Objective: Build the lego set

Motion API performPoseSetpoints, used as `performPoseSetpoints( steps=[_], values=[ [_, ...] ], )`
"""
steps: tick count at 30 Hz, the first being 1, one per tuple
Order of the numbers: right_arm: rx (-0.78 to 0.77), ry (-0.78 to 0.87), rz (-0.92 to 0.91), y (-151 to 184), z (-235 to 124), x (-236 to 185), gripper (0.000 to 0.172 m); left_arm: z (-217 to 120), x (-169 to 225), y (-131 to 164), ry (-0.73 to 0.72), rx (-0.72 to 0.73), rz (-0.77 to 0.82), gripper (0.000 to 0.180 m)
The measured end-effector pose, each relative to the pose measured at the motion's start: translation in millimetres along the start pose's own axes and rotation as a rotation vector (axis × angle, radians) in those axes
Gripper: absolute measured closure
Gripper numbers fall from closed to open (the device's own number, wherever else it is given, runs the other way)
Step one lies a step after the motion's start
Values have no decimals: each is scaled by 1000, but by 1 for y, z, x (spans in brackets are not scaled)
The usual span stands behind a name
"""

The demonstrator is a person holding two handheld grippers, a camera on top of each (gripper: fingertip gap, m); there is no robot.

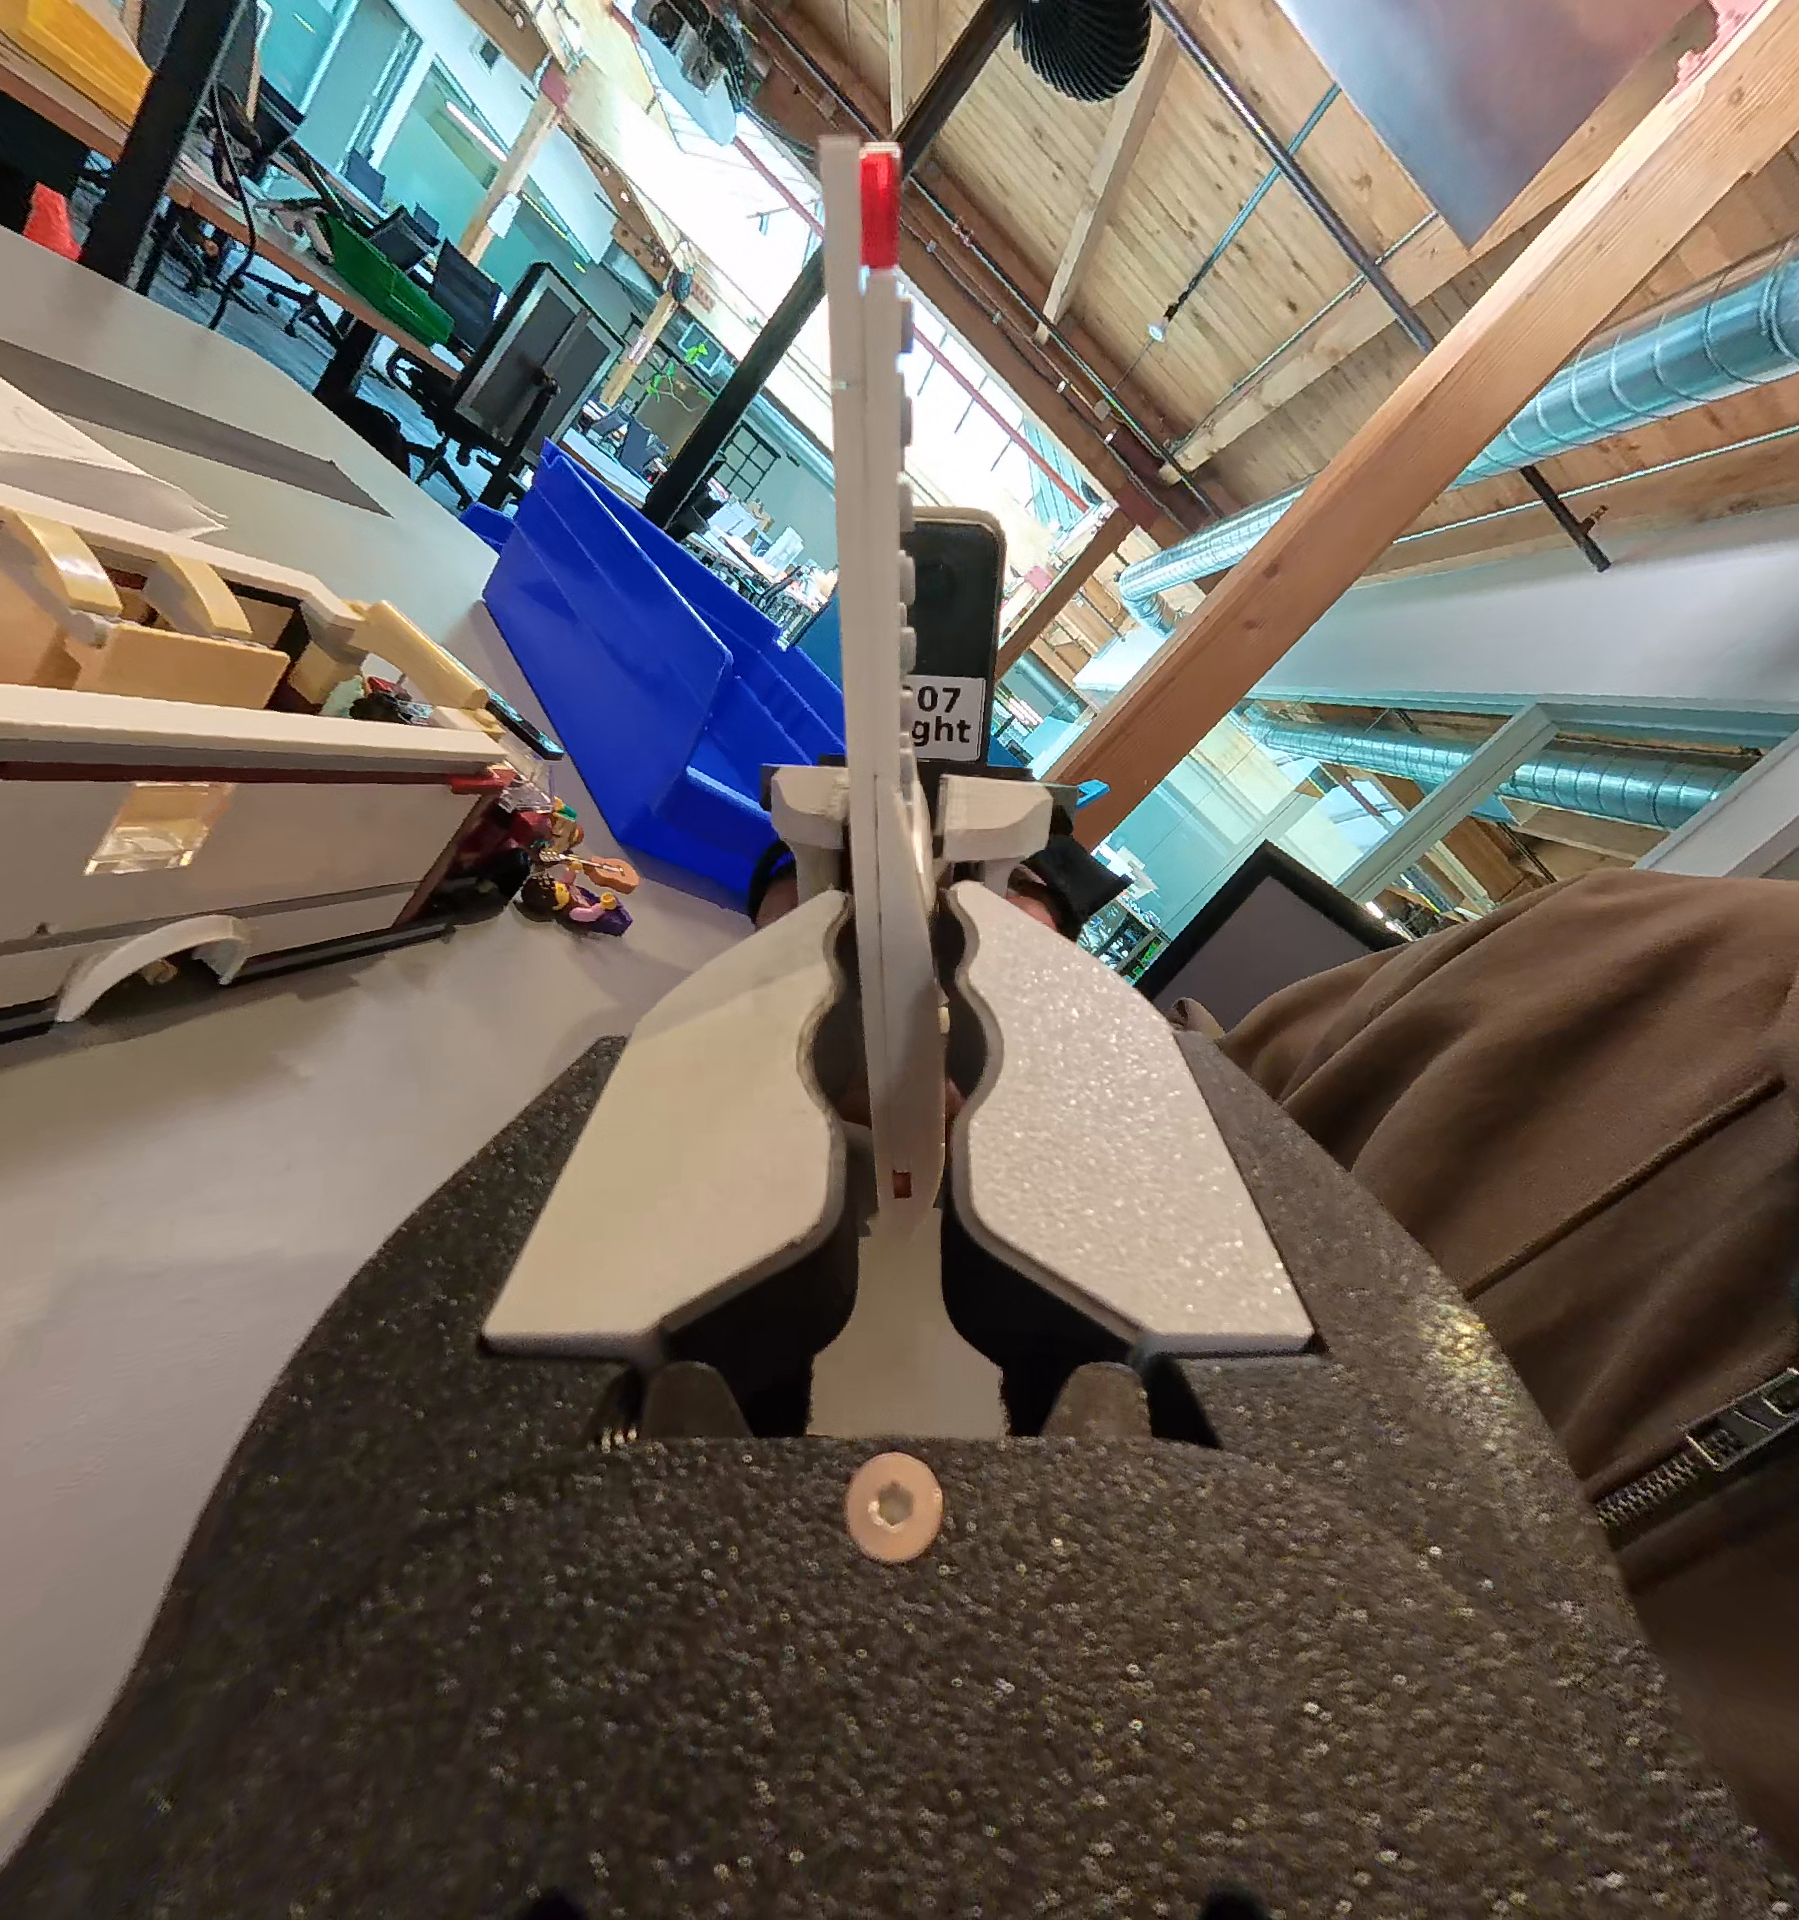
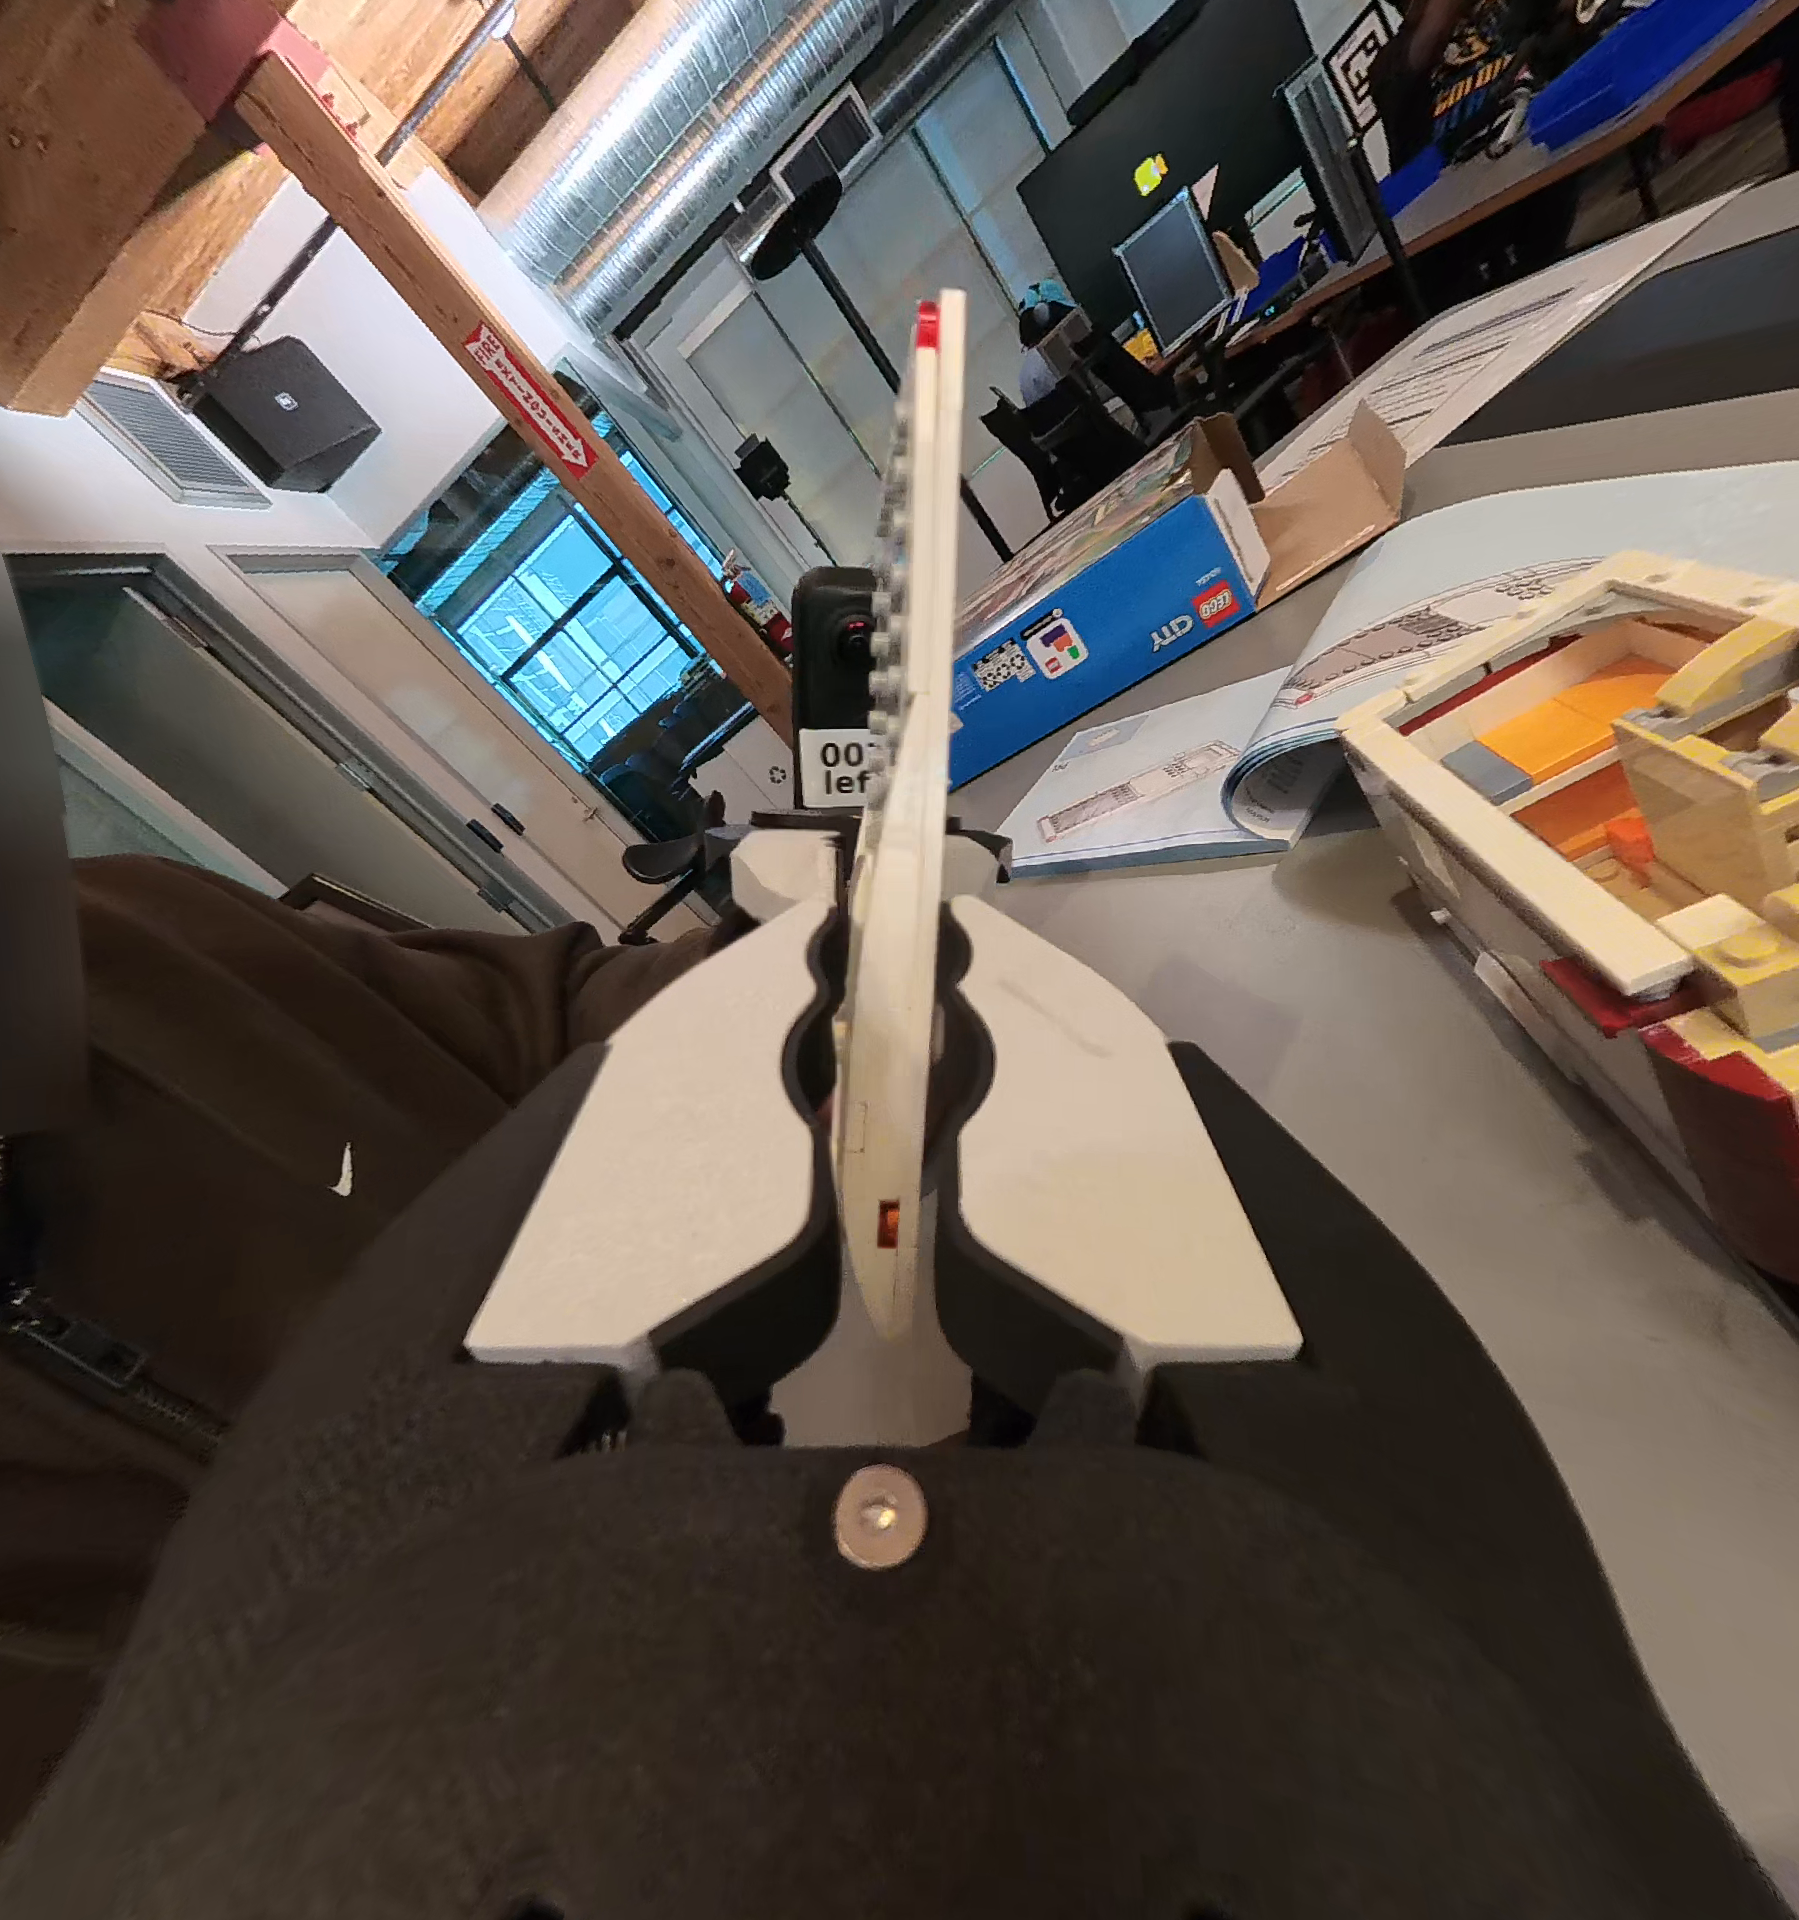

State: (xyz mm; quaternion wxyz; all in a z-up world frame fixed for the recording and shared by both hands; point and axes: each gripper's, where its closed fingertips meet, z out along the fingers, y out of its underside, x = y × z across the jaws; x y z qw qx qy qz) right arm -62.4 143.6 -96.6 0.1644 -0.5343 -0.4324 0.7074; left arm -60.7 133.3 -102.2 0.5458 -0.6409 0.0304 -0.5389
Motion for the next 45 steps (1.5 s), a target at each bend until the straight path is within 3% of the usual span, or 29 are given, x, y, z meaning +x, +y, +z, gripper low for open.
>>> performPoseSetpoints(
  steps=[33,40,45],
  values=[
    [-22,18,54,7,2,7,158,-1,-9,0,-20,8,-126,166],
    [-4,26,71,3,1,9,152,-2,-9,2,-23,-3,-124,168],
    [-1,18,86,3,0,9,158,-1,-8,4,-15,-12,-129,168]
  ],
)
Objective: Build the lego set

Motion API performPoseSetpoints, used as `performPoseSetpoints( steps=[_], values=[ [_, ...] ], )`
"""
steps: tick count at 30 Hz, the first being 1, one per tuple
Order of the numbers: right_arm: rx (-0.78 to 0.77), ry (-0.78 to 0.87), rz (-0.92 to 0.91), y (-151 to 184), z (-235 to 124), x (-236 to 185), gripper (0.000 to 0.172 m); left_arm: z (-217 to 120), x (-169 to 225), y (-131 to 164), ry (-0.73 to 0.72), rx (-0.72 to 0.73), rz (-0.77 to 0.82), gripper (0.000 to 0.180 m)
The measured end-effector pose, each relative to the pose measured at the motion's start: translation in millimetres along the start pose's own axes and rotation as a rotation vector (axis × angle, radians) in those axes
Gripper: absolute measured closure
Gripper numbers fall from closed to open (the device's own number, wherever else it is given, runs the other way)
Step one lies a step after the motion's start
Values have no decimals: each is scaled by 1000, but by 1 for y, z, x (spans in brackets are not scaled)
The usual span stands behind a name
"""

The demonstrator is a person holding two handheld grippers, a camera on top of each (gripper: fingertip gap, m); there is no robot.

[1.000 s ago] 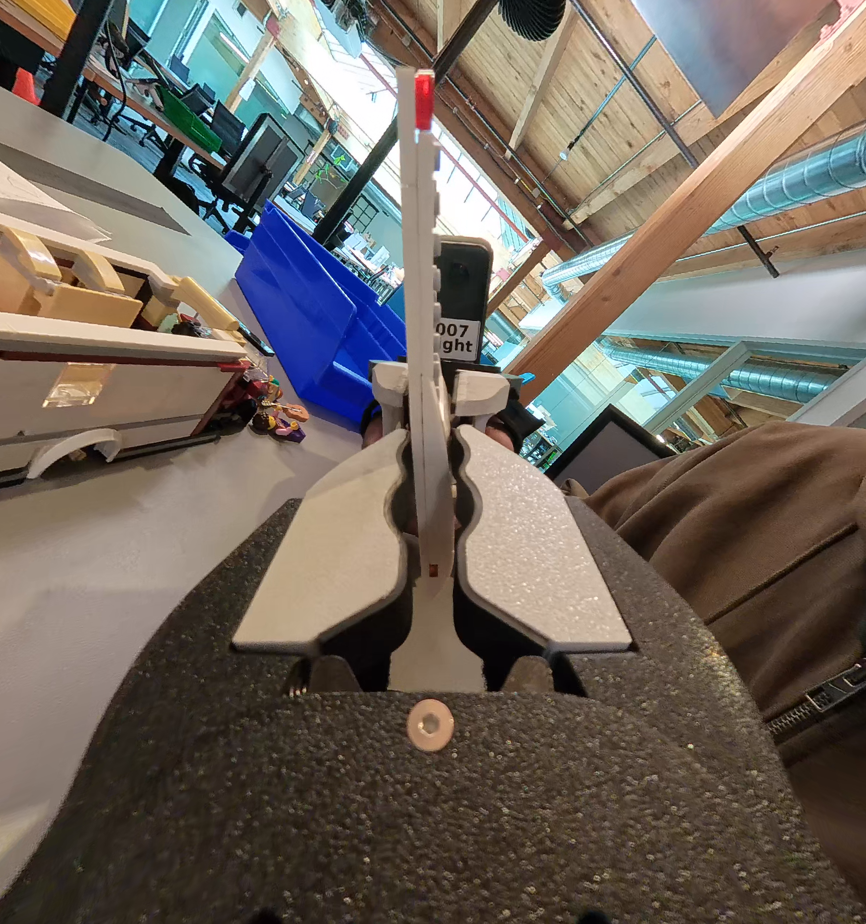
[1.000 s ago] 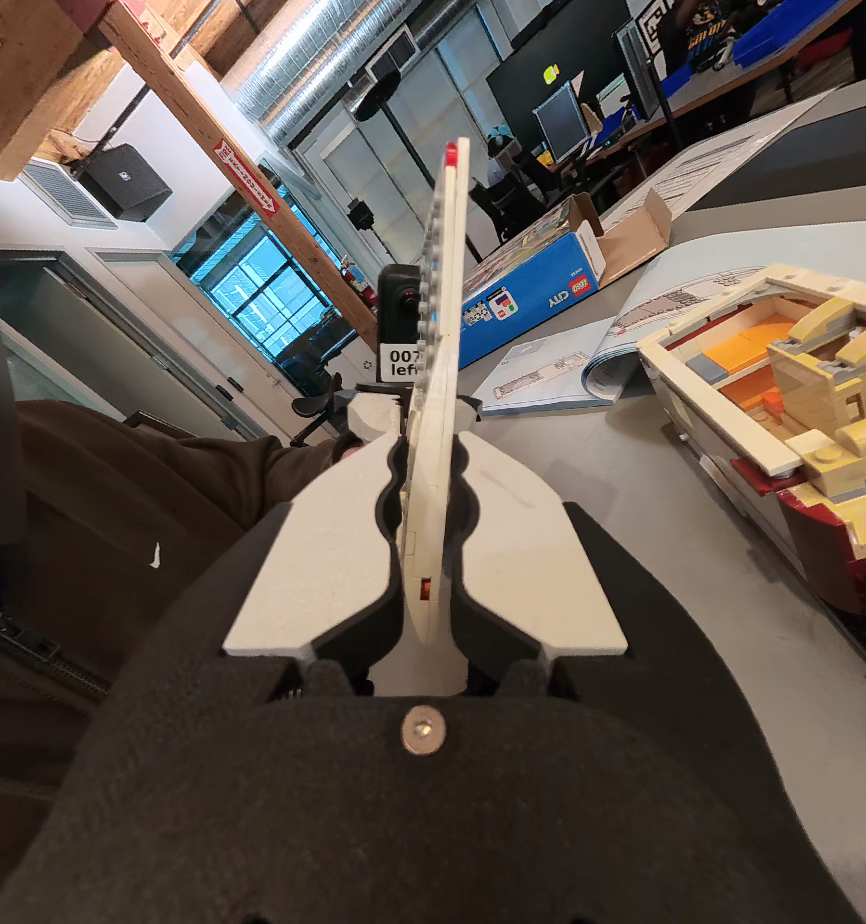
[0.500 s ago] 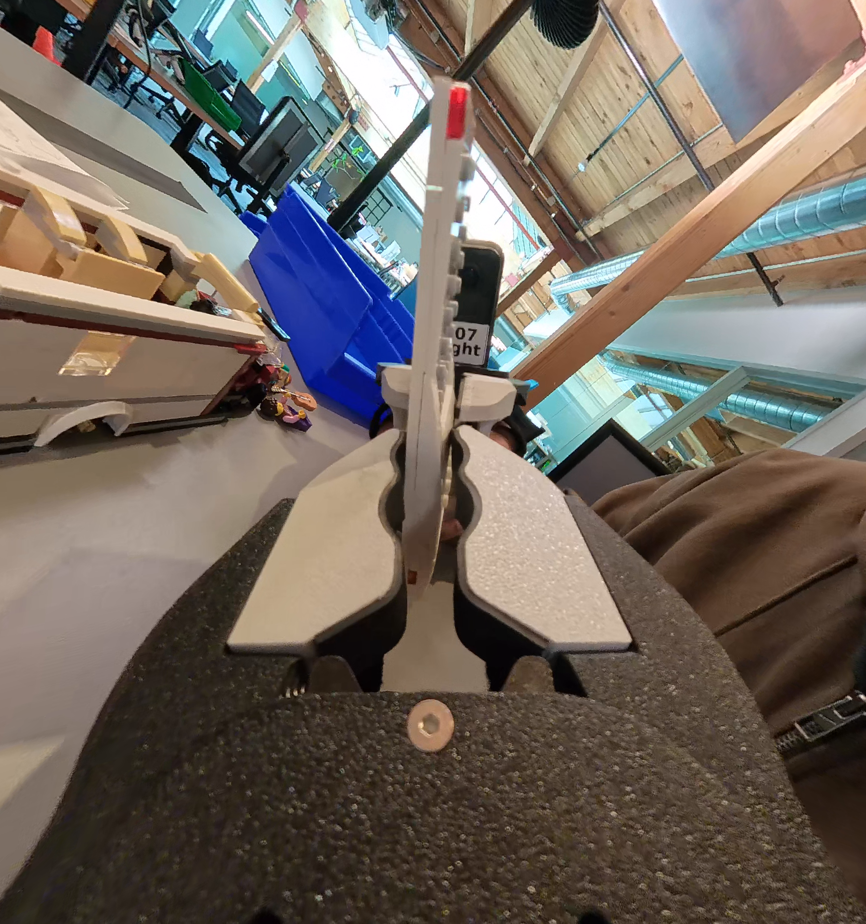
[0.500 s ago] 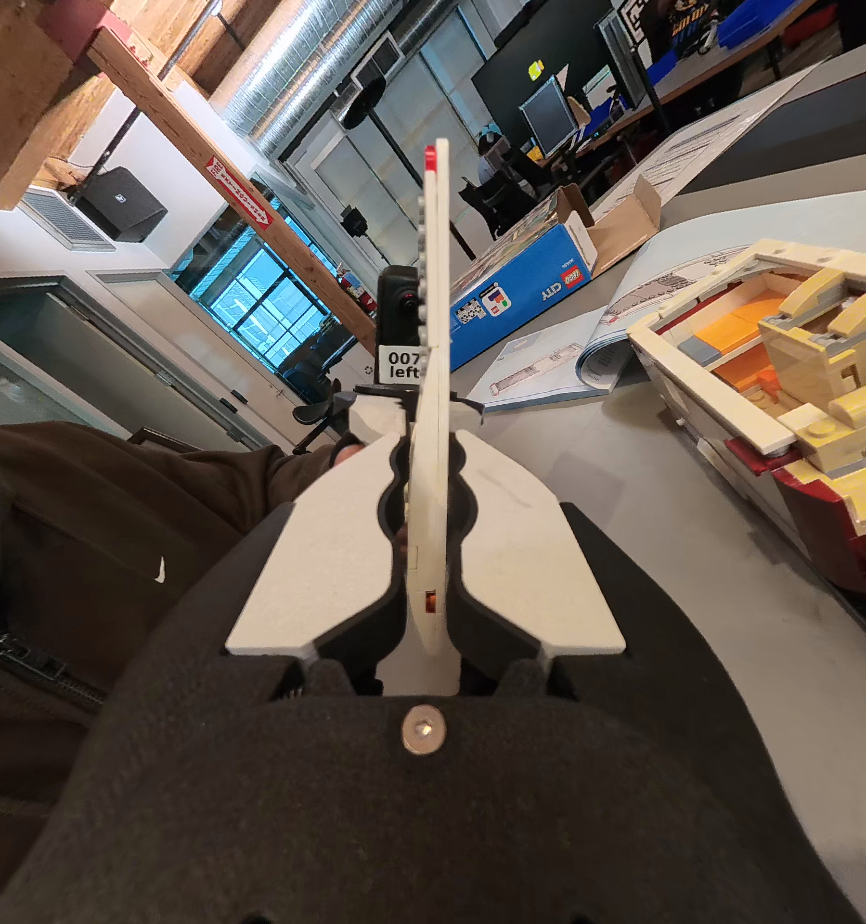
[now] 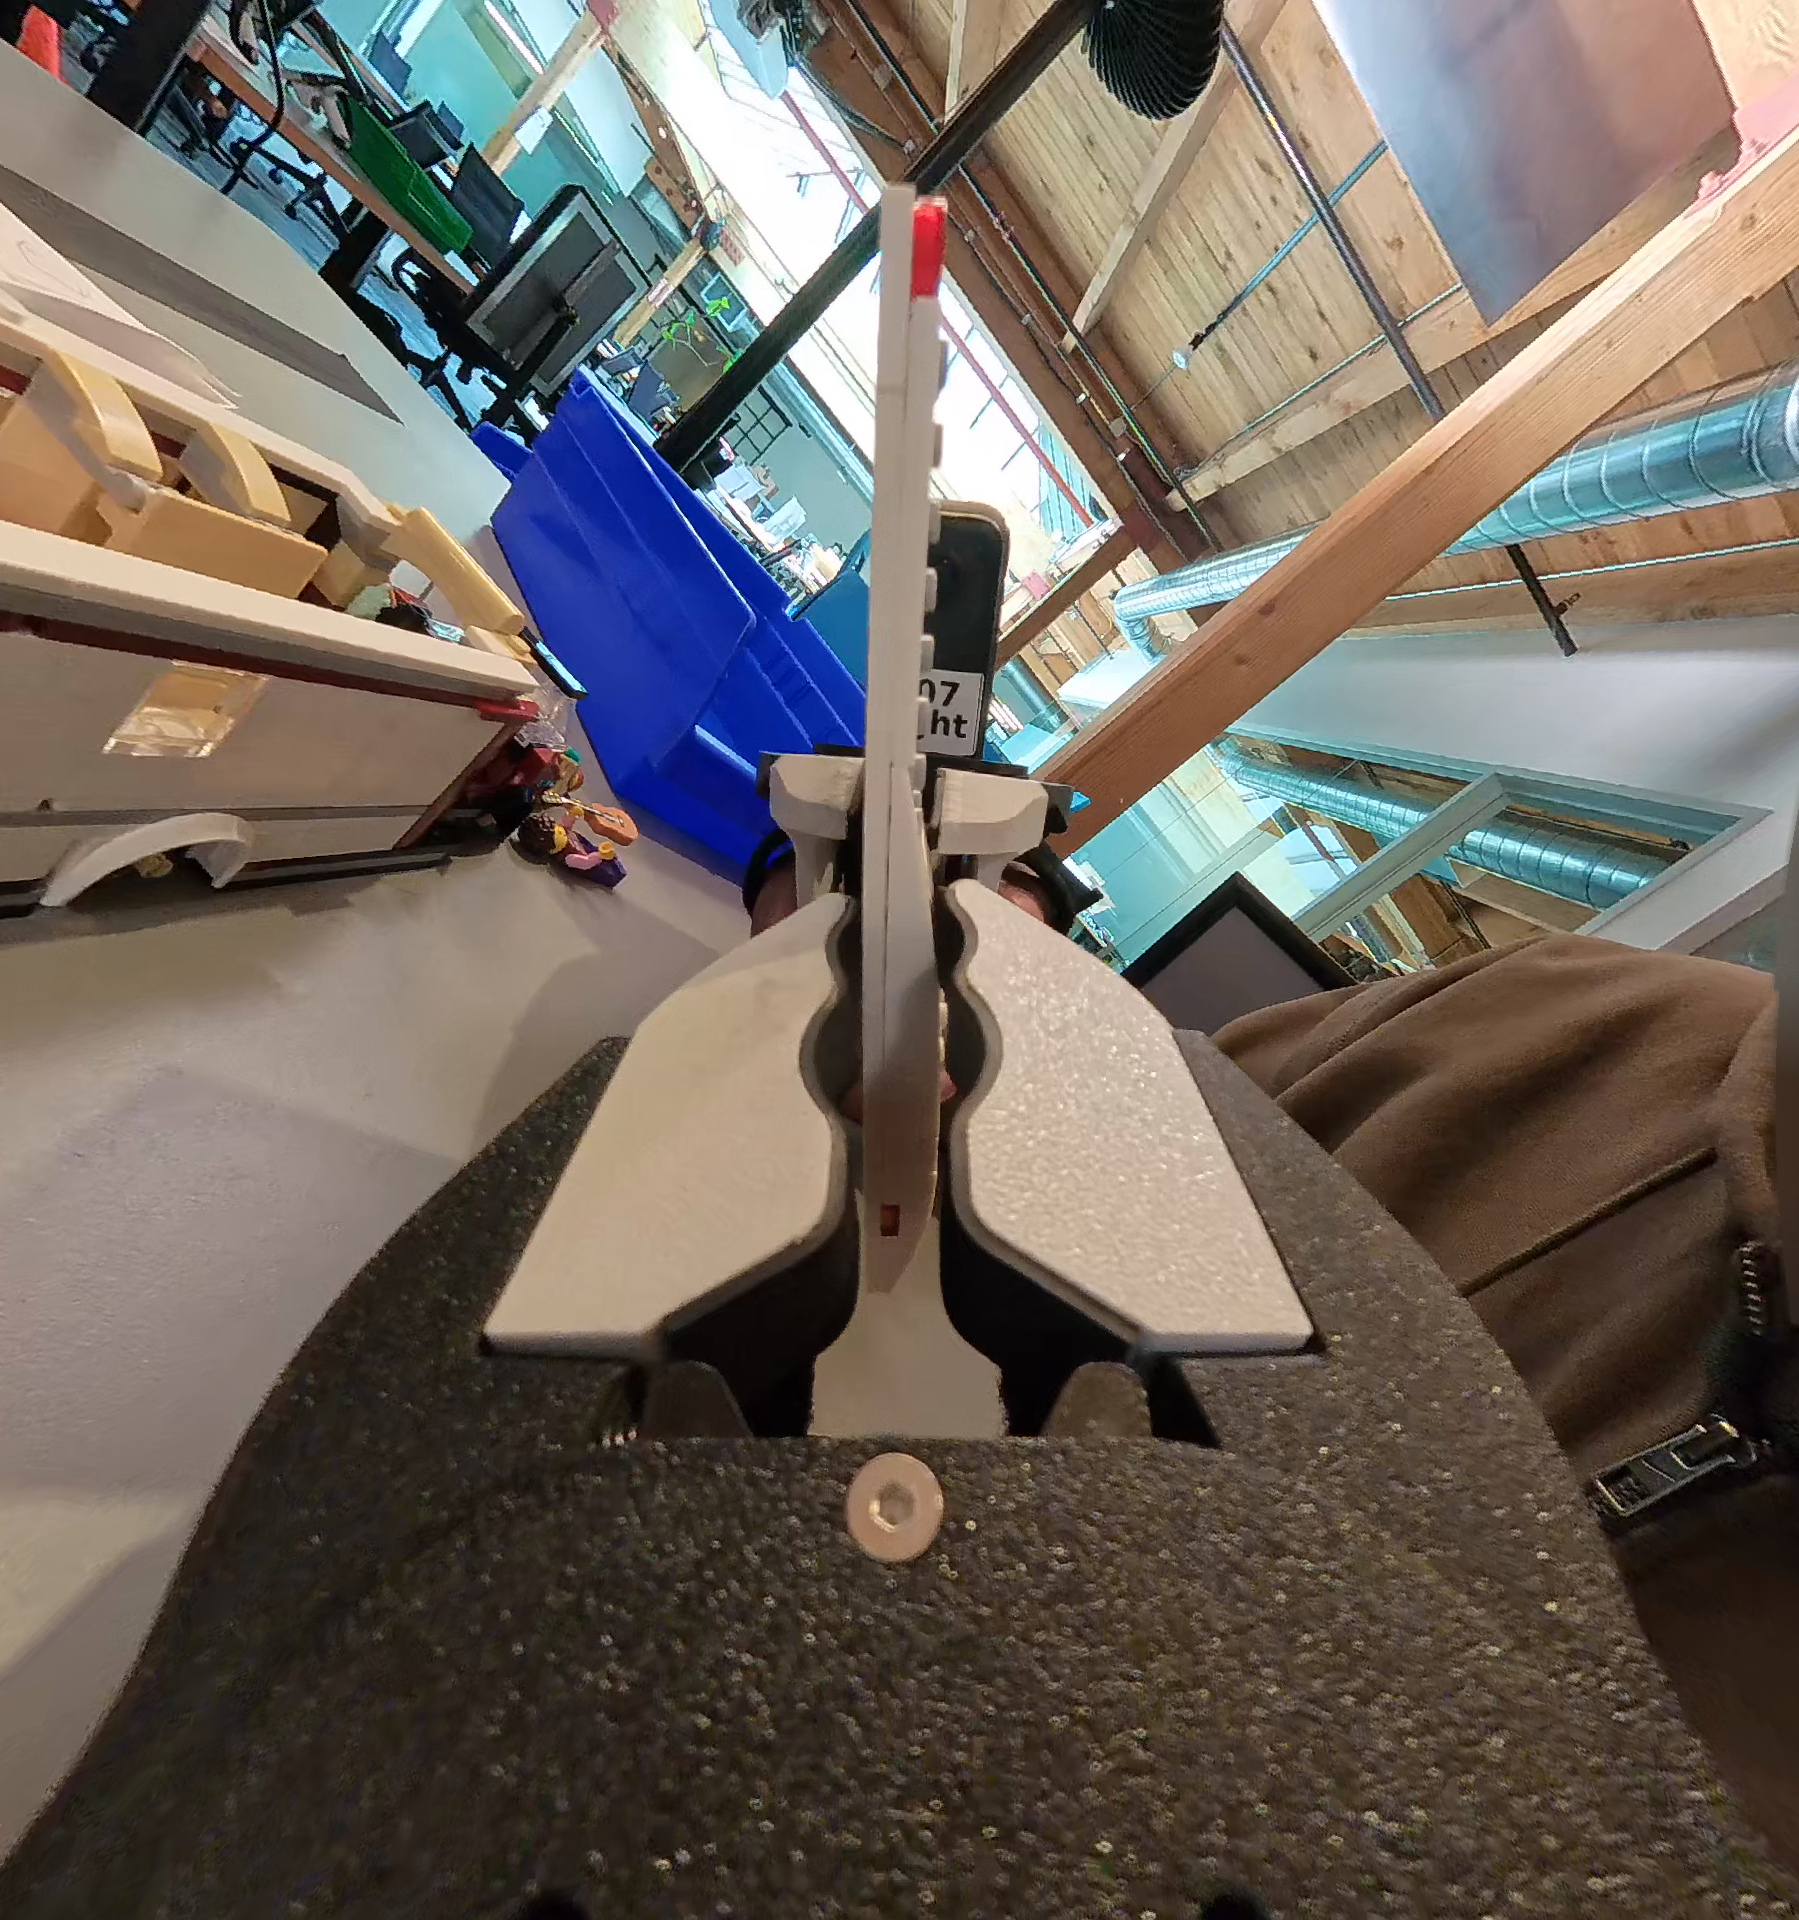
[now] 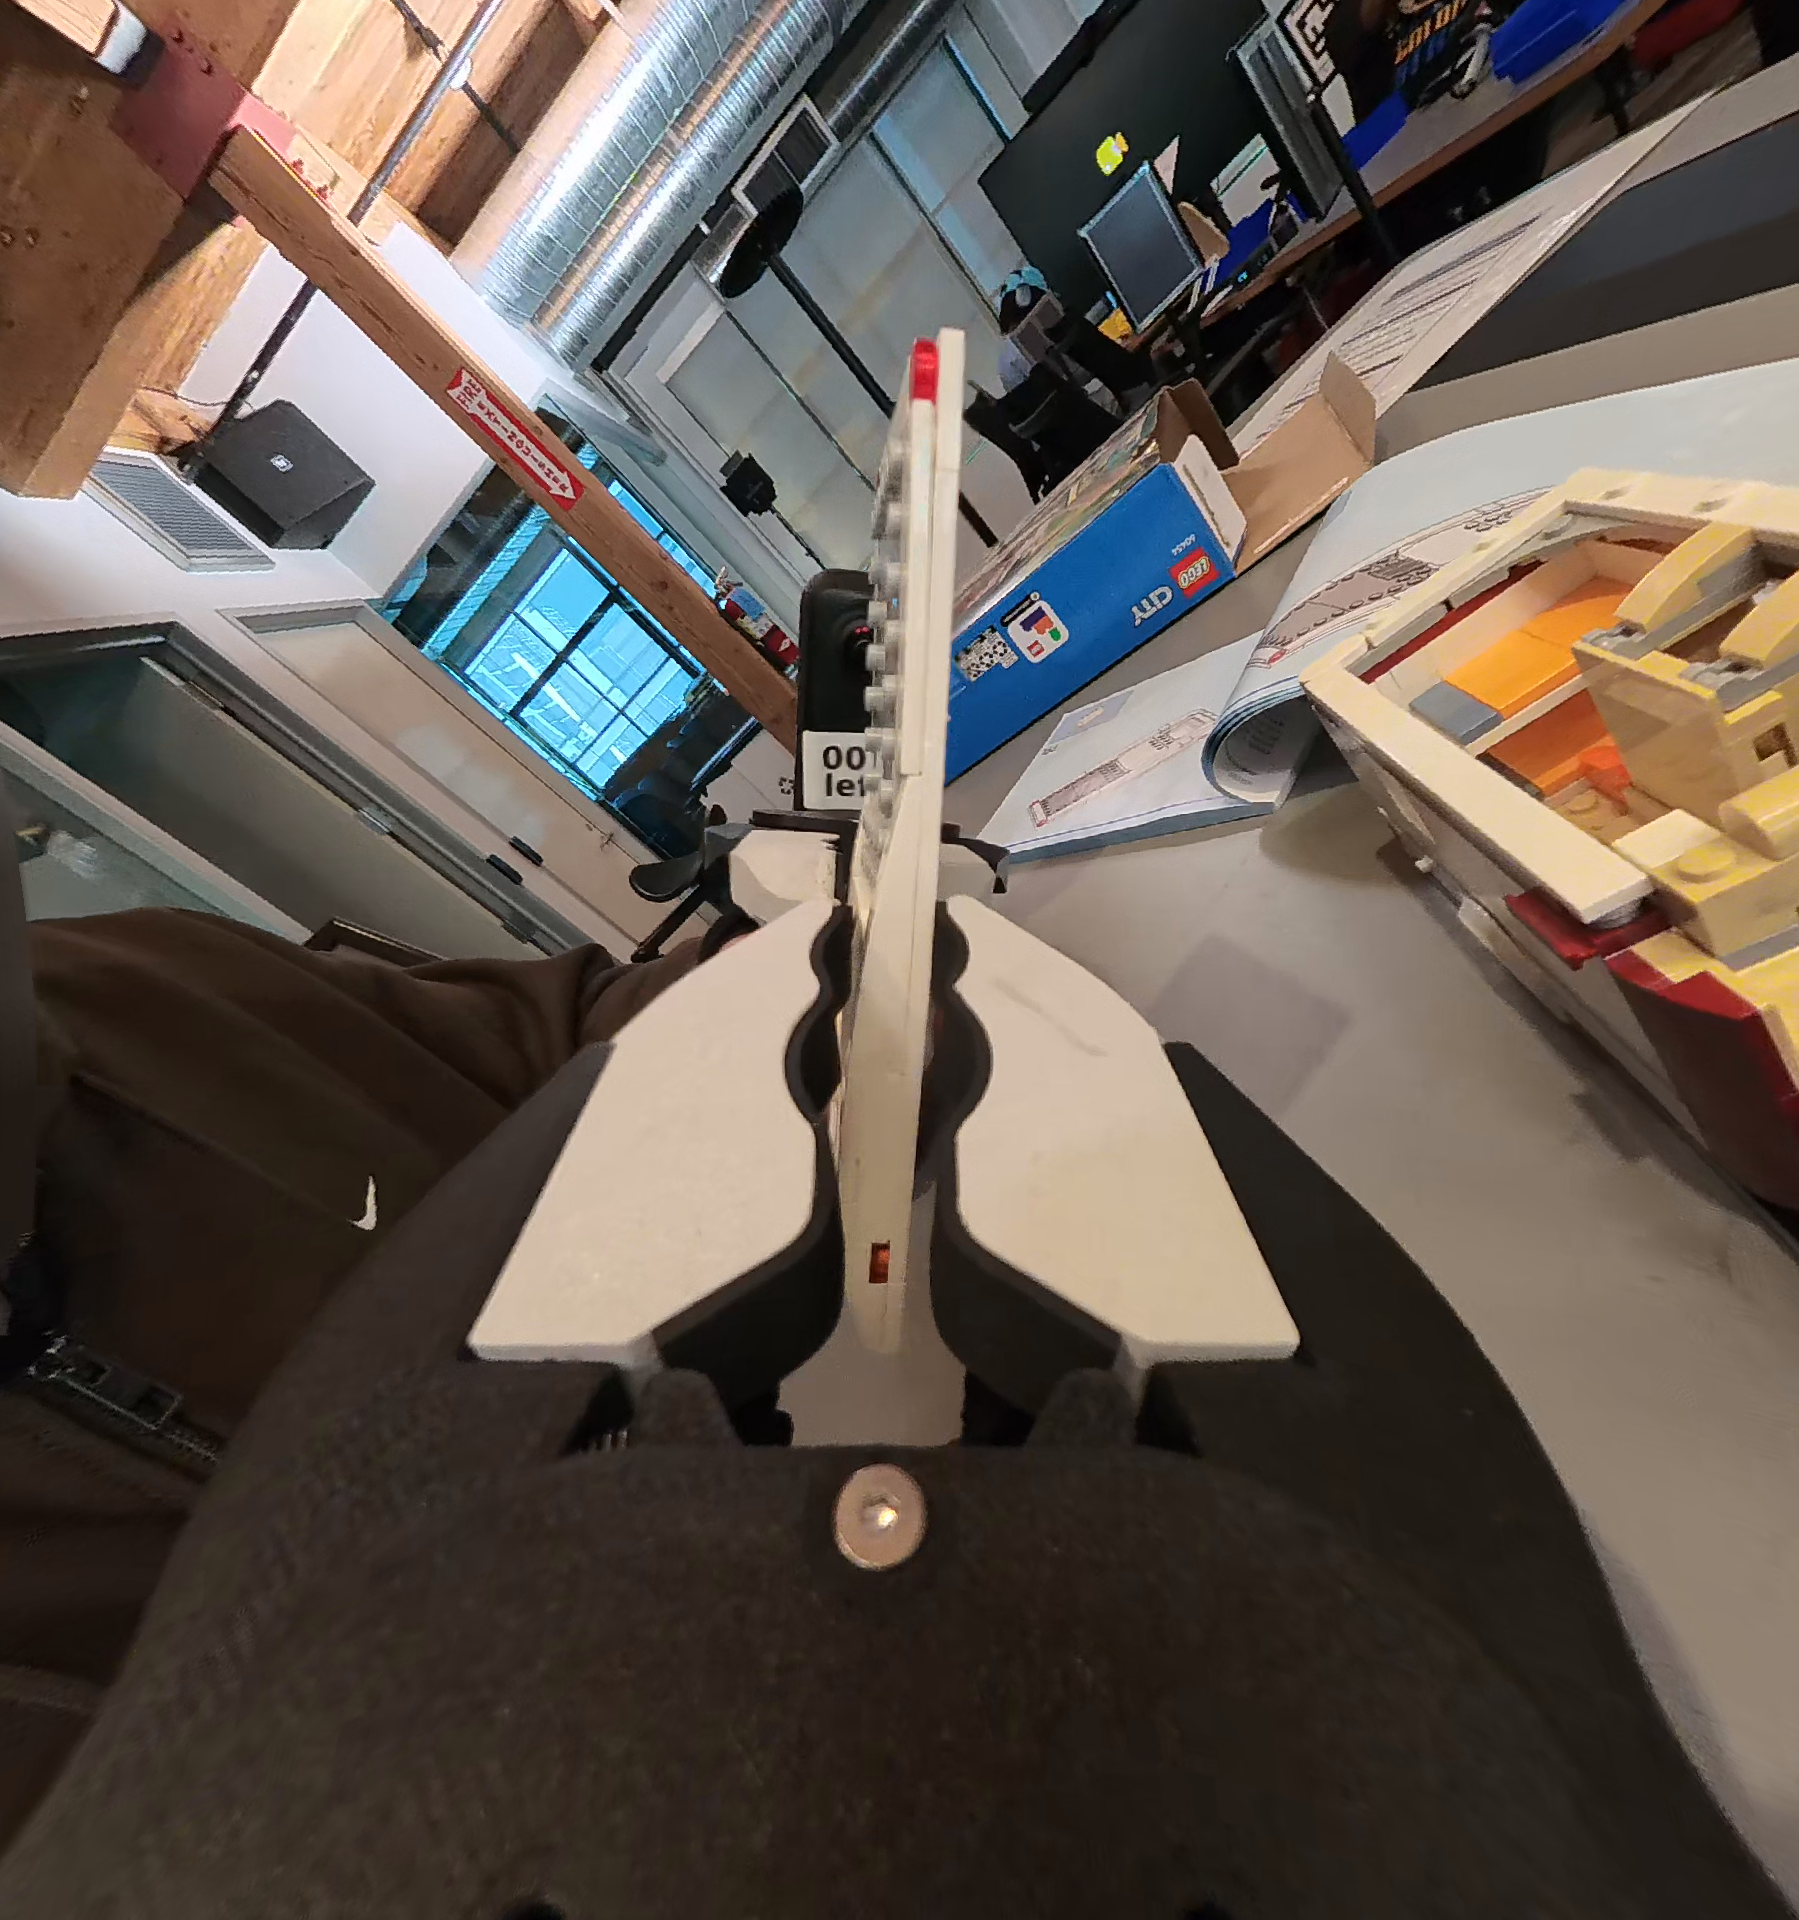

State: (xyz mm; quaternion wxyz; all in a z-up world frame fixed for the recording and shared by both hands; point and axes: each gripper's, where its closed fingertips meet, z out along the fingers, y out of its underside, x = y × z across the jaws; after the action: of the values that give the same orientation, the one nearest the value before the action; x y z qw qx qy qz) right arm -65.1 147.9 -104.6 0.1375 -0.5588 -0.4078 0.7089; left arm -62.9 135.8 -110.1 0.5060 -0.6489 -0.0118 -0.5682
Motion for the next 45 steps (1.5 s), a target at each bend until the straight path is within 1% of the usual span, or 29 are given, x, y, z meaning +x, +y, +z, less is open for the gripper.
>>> performPoseSetpoints(
  steps=[7,20,29,32,36,37,39,45],
  values=[
    [1,-9,16,0,0,-1,160,0,-1,-2,6,1,-23,165],
    [-4,-29,55,1,1,-1,160,-1,0,-2,30,5,-42,168],
    [-15,-15,75,2,0,2,159,0,-3,-1,16,8,-80,167],
    [-16,0,77,2,0,4,158,-1,-6,-3,5,23,-90,168],
    [-44,23,55,6,3,4,149,-2,-8,-4,-4,32,-98,168],
    [-54,31,45,8,4,4,149,-1,-7,-3,-4,24,-93,168],
    [-58,44,27,10,5,4,155,0,-6,-1,-3,20,-85,168],
    [-69,28,43,11,4,3,157,1,-5,1,-1,10,-81,167]
  ],
)
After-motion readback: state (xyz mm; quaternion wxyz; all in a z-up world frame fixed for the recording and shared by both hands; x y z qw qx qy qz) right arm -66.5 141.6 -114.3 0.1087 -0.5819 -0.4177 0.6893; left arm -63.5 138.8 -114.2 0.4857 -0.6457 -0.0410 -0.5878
